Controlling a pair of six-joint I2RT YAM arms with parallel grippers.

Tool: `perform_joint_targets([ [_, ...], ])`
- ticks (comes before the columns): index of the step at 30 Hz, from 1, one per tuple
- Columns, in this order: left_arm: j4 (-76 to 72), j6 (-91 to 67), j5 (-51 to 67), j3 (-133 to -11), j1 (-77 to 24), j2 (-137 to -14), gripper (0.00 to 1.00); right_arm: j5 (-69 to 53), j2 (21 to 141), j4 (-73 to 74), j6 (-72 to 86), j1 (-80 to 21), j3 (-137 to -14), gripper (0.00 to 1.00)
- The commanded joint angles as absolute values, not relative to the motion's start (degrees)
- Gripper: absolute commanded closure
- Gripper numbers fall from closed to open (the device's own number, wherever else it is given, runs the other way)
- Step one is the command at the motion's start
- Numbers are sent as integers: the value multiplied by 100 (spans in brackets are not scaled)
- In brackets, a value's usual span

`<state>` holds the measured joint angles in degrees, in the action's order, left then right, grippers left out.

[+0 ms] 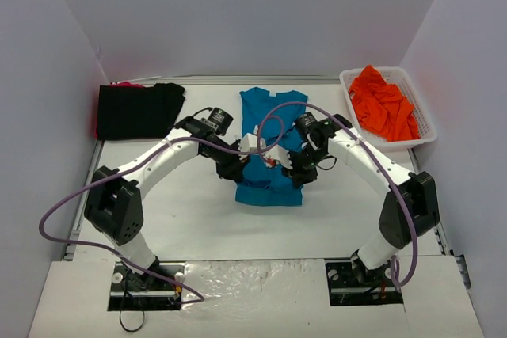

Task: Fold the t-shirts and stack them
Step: Fold the folded rectangular tshirt in 1/3 of the way

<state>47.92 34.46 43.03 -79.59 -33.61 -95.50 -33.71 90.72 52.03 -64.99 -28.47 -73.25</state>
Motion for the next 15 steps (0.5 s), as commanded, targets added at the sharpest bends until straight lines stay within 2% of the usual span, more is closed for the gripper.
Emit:
perform_joint_targets([
  [1,4825,3525,4061,-8287,-3375,-9246,98,-3217,9281,5318,-6258,-2698,-7759,100],
  [15,4430,3506,3323,-8735,-3199,-9413,98,-2584,9764,4772,-5897,-2523,-8586,100],
])
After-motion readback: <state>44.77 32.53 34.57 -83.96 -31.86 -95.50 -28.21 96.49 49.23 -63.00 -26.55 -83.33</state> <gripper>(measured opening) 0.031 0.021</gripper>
